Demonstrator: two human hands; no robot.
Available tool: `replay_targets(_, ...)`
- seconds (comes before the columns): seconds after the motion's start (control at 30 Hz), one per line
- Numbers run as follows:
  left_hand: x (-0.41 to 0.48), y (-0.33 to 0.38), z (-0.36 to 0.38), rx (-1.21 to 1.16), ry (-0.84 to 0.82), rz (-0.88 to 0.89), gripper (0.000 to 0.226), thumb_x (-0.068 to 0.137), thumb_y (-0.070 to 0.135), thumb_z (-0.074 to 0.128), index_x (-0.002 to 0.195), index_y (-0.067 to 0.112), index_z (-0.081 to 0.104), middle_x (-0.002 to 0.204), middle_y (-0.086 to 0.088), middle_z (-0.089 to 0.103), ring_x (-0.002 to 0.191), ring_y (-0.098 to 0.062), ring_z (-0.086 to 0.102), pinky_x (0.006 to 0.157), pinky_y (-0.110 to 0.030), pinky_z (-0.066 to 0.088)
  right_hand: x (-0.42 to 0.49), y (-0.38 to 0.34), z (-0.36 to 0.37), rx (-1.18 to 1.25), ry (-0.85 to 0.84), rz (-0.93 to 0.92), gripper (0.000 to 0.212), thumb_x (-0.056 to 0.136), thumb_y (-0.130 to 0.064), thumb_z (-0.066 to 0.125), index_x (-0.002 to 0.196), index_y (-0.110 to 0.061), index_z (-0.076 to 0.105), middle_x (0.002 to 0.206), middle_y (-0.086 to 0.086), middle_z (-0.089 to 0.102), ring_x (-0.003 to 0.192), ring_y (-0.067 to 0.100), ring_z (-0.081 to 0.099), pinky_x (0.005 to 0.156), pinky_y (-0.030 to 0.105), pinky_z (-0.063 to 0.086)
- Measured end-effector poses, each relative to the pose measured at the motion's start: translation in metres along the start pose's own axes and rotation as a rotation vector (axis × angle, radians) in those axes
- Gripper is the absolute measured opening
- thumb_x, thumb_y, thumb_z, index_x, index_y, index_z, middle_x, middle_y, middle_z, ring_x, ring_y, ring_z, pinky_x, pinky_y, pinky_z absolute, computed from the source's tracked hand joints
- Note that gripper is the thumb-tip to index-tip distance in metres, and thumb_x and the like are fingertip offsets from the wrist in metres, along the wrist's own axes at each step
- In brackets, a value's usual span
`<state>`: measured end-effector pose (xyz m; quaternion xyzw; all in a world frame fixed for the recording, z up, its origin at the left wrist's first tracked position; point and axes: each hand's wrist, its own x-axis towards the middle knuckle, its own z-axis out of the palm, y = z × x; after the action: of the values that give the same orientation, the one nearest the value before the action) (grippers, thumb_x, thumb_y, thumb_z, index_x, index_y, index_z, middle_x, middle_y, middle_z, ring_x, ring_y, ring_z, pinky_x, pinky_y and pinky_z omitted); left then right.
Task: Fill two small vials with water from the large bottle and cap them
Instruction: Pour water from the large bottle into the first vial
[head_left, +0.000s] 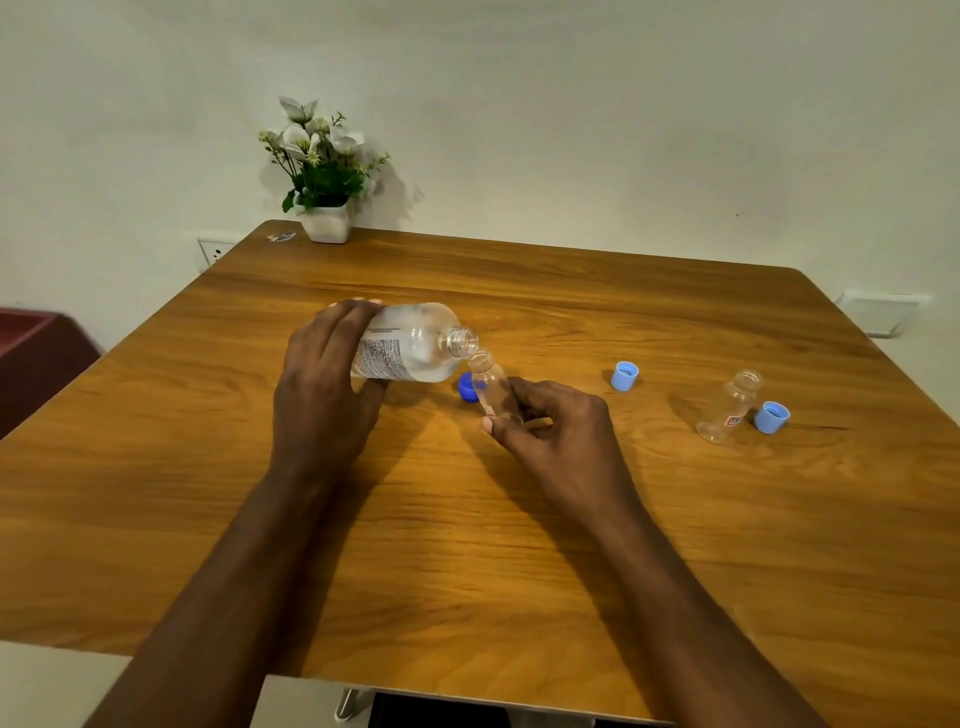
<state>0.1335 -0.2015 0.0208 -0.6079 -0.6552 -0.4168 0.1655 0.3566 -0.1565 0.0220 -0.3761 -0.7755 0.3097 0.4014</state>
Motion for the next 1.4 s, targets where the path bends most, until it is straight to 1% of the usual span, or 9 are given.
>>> replay_targets(0.1, 0.0003, -0.0011, -0.0008, 0.020, 0.019, 0.015, 0.066, 0.071, 0.000, 0.075, 0.132, 0.006, 0.051, 0.131, -0.013, 0.055, 0.124, -0.032, 0.048, 0.103, -0.034, 0.034, 0.0001, 0.0003, 0.0001, -0.002, -0.006, 0.001, 0.034, 0.080, -0.023, 0.077, 0.114, -0.021, 0.073, 0.087, -0.004, 0.073, 0.083, 0.011, 0.067, 0.073, 0.042, 0.056)
replay_targets(0.3, 0.0002, -0.0013, -0.0017, 0.046, 0.032, 0.033, 0.067, 0.071, -0.002, 0.074, 0.133, 0.006, 0.050, 0.132, -0.014, 0.053, 0.125, -0.032, 0.047, 0.104, -0.033, 0.034, -0.0007, 0.0005, 0.0001, 0.003, -0.017, 0.016, 0.038, 0.081, -0.024, 0.076, 0.118, -0.018, 0.072, 0.093, -0.006, 0.074, 0.087, 0.008, 0.068, 0.076, 0.040, 0.058)
replay_targets(0.53, -0.0006, -0.0024, -0.0027, 0.048, 0.038, 0.046, 0.067, 0.071, -0.006, 0.072, 0.134, 0.006, 0.049, 0.133, -0.015, 0.052, 0.125, -0.033, 0.045, 0.105, -0.042, 0.038, -0.0010, 0.0008, 0.0008, 0.021, -0.038, 0.034, 0.035, 0.079, -0.031, 0.071, 0.112, -0.020, 0.074, 0.090, -0.003, 0.075, 0.084, 0.013, 0.069, 0.075, 0.045, 0.056)
replay_targets(0.67, -0.0001, -0.0036, -0.0028, 0.064, 0.037, 0.056, 0.066, 0.072, -0.007, 0.072, 0.133, 0.004, 0.050, 0.133, -0.016, 0.052, 0.127, -0.033, 0.045, 0.105, -0.048, 0.039, -0.0010, 0.0016, 0.0007, 0.018, -0.045, 0.029, 0.030, 0.079, -0.030, 0.072, 0.109, -0.022, 0.074, 0.090, -0.002, 0.075, 0.084, 0.015, 0.070, 0.075, 0.046, 0.055)
replay_targets(0.8, 0.0002, -0.0036, -0.0036, 0.069, 0.058, 0.068, 0.064, 0.073, -0.009, 0.070, 0.132, 0.003, 0.051, 0.132, -0.018, 0.053, 0.126, -0.036, 0.045, 0.106, -0.048, 0.038, 0.0000, 0.0021, 0.0009, 0.015, -0.058, 0.034, 0.030, 0.080, -0.028, 0.072, 0.109, -0.020, 0.074, 0.090, -0.001, 0.075, 0.084, 0.016, 0.070, 0.076, 0.046, 0.055)
replay_targets(0.93, 0.0003, -0.0022, -0.0047, 0.071, 0.080, 0.086, 0.062, 0.073, -0.009, 0.069, 0.132, 0.002, 0.051, 0.131, -0.018, 0.053, 0.126, -0.034, 0.044, 0.106, -0.049, 0.037, -0.0009, 0.0027, 0.0007, 0.021, -0.067, 0.032, 0.028, 0.081, -0.024, 0.073, 0.108, -0.019, 0.073, 0.091, 0.002, 0.075, 0.085, 0.020, 0.070, 0.076, 0.047, 0.055)
replay_targets(1.07, 0.0006, -0.0017, -0.0049, 0.079, 0.091, 0.098, 0.062, 0.073, -0.012, 0.068, 0.131, 0.001, 0.052, 0.130, -0.019, 0.054, 0.127, -0.033, 0.043, 0.106, -0.050, 0.037, -0.0006, 0.0021, 0.0006, 0.022, -0.076, 0.025, 0.027, 0.081, -0.026, 0.072, 0.107, -0.019, 0.074, 0.089, 0.002, 0.076, 0.083, 0.021, 0.070, 0.075, 0.047, 0.055)
replay_targets(1.27, 0.0011, -0.0021, -0.0054, 0.080, 0.106, 0.098, 0.066, 0.070, -0.017, 0.064, 0.132, 0.002, 0.051, 0.131, -0.019, 0.053, 0.128, -0.033, 0.042, 0.109, -0.048, 0.035, -0.0004, 0.0015, 0.0006, 0.027, -0.080, 0.016, 0.024, 0.082, -0.026, 0.072, 0.105, -0.020, 0.073, 0.089, 0.001, 0.076, 0.083, 0.018, 0.070, 0.075, 0.046, 0.054)
replay_targets(1.4, 0.0011, -0.0022, -0.0060, 0.081, 0.100, 0.097, 0.067, 0.069, -0.018, 0.064, 0.132, 0.003, 0.051, 0.131, -0.019, 0.053, 0.129, -0.033, 0.041, 0.109, -0.048, 0.034, -0.0003, 0.0018, 0.0008, 0.032, -0.089, 0.019, 0.020, 0.082, -0.025, 0.071, 0.101, -0.019, 0.074, 0.085, 0.002, 0.075, 0.081, 0.022, 0.069, 0.074, 0.047, 0.053)
